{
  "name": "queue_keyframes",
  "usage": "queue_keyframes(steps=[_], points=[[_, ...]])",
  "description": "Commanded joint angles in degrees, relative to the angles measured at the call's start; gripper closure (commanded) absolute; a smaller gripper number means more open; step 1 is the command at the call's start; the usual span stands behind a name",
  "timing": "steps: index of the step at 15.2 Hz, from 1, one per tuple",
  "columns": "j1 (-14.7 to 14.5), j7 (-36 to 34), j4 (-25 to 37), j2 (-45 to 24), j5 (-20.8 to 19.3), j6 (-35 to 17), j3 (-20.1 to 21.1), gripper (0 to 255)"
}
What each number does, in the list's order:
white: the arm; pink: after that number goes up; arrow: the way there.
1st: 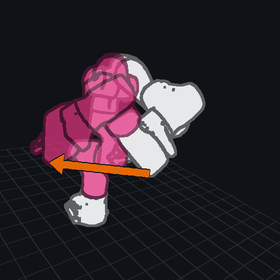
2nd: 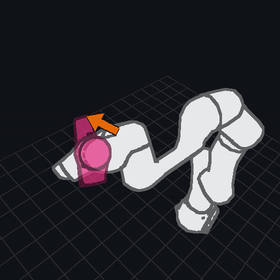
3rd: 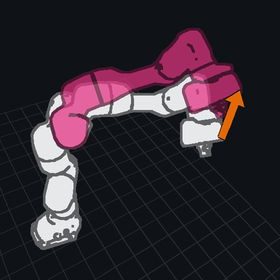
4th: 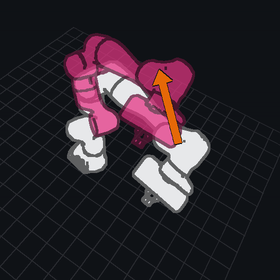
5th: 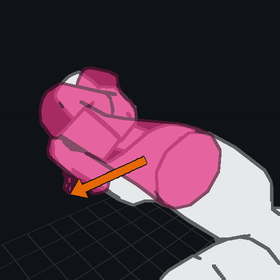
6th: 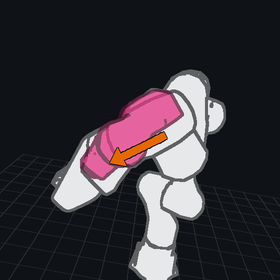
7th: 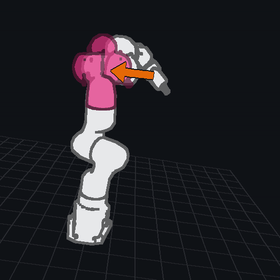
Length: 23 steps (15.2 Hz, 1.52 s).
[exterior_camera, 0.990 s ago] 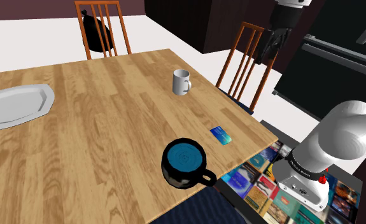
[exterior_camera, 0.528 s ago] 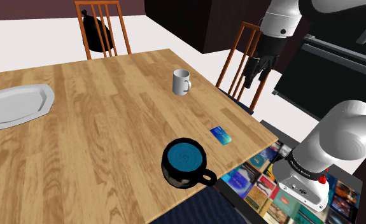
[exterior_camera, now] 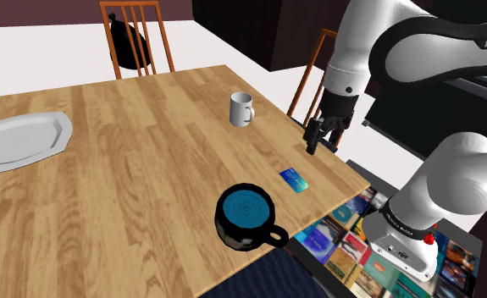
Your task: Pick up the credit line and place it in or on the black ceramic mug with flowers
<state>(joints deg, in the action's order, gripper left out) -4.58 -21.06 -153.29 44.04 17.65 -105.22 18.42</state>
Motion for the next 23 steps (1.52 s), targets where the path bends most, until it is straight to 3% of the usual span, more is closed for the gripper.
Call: queue_keyframes(steps=[1, 6, 13, 21, 22, 23], points=[[-1.2, -2.5, -1.6, -1.5, 2.4, -2.9, 2.6, 0], [-3.3, -7.5, -4.1, -7.2, 7.6, -10.6, 8.7, 0], [-4.0, -7.2, -7.5, -10.5, 9.6, -17.3, 10.9, 0], [-4.0, -7.2, -7.8, -10.8, 9.8, -17.9, 11.1, 0], [-4.0, -7.2, -7.8, -10.8, 9.8, -17.9, 11.1, 255], [-4.0, -7.2, -7.8, -10.8, 9.8, -17.9, 11.1, 255]])
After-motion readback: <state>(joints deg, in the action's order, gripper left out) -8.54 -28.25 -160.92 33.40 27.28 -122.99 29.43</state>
